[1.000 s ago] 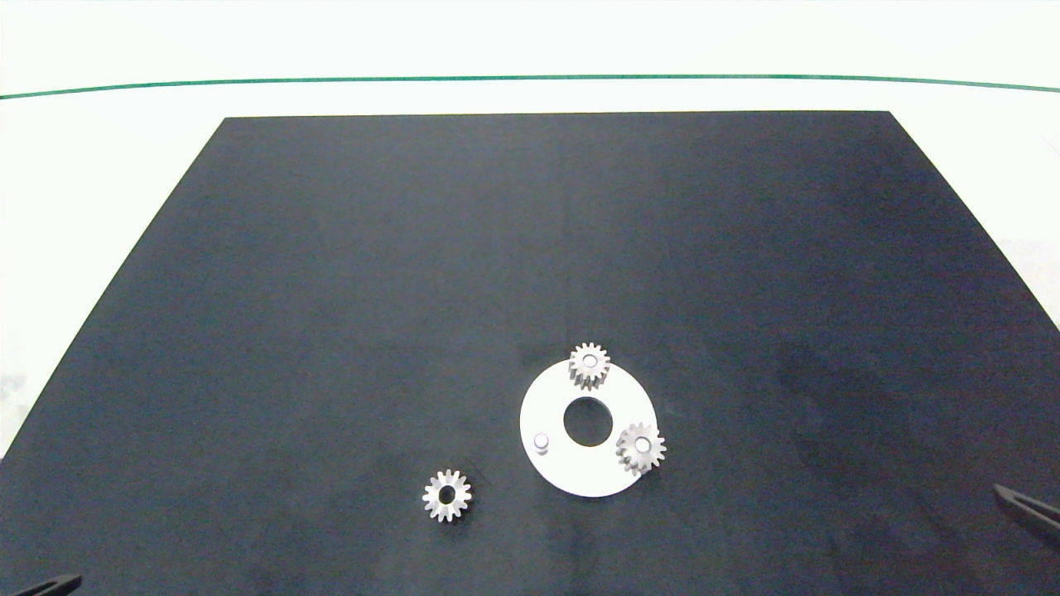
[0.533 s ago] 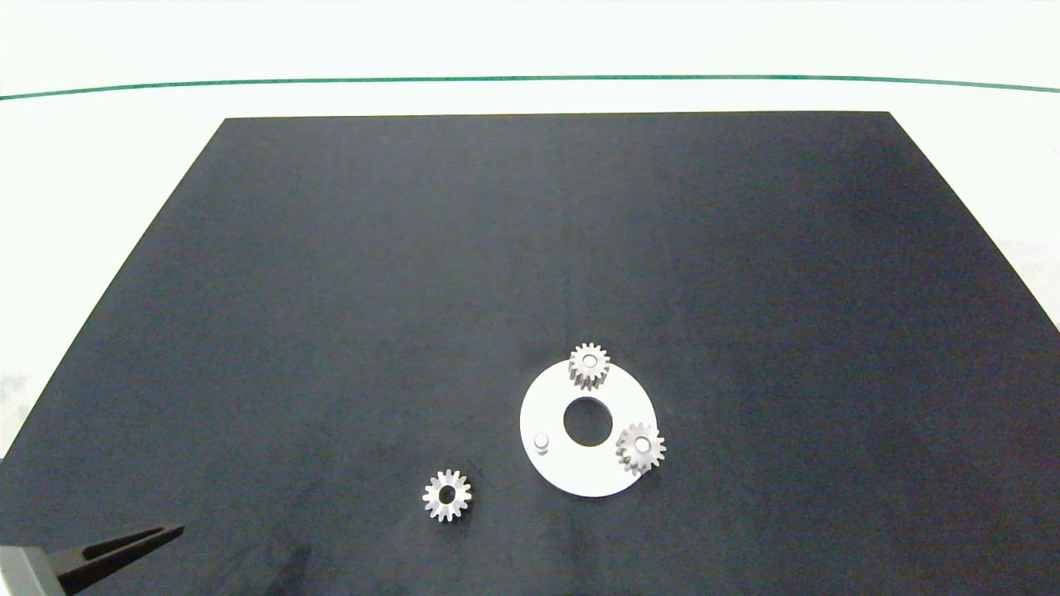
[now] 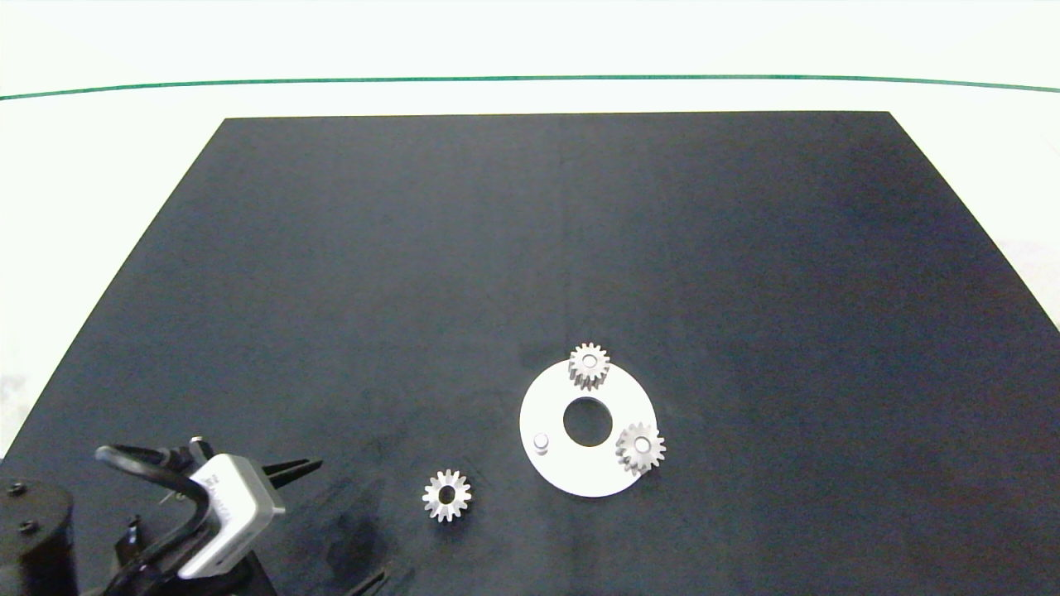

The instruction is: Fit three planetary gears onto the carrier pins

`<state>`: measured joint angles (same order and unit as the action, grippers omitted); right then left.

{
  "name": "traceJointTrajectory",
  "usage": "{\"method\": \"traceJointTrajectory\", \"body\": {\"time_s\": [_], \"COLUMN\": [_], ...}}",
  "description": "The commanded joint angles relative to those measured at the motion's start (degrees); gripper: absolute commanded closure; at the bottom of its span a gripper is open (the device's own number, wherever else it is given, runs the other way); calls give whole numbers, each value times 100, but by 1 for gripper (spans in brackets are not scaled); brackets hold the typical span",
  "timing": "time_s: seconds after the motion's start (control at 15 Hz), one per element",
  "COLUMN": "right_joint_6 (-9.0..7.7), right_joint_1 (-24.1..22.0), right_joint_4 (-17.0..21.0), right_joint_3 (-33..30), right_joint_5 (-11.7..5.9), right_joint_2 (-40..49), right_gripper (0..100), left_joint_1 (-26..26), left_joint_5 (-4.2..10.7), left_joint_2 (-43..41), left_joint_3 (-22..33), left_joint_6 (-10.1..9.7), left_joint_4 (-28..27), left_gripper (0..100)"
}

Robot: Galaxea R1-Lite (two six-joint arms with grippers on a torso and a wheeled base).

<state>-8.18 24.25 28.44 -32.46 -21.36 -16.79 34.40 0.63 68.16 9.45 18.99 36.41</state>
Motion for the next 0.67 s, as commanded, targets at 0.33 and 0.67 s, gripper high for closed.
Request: {"method": "traceJointTrajectory", "body": {"time_s": [0.33,0.67], "right_joint_6": [1,9], "right_joint_1": [-52,-52], "right_joint_4": [12,12], "right_joint_3": [188,249], "right_joint_5": [-9,-18], "right_joint_2": [167,228], "right_gripper": [0,0], "left_joint_1": [322,612], "left_joint_5": [209,367], "left_joint_2": [1165,2070], "left_joint_3": [31,22], "left_joint_6": [-18,-45], "left_joint_4": [639,1790], "left_gripper": [0,0]}}
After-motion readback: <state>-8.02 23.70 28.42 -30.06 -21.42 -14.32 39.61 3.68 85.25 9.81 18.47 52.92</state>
